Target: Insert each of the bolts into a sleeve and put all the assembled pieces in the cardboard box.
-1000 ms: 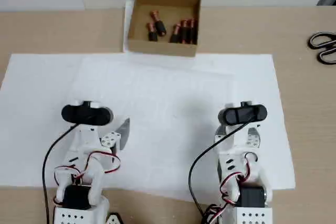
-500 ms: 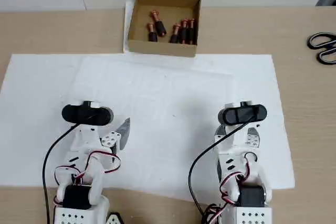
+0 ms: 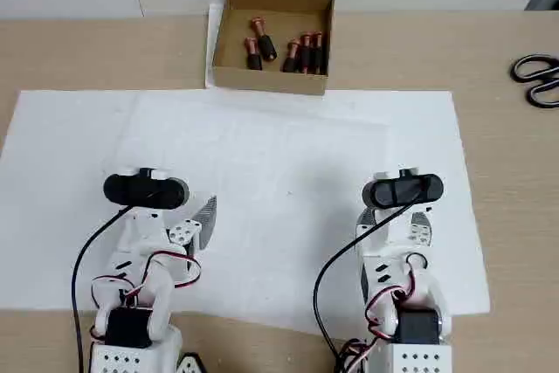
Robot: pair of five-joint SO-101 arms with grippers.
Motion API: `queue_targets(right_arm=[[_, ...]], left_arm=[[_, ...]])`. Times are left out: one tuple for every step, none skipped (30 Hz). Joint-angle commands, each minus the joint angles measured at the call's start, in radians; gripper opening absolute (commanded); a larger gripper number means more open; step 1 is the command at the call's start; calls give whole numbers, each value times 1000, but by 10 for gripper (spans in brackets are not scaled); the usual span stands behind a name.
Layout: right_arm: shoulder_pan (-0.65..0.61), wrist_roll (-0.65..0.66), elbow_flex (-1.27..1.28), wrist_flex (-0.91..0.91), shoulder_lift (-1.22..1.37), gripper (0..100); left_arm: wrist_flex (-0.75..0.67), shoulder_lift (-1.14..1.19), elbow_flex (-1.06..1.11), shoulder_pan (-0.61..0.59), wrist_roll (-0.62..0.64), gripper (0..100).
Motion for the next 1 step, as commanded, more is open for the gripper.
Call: queue_targets(right_arm=[[5,2,8,4,-13,257]], left_arm=[[3,-9,-4,-3,-2,247]])
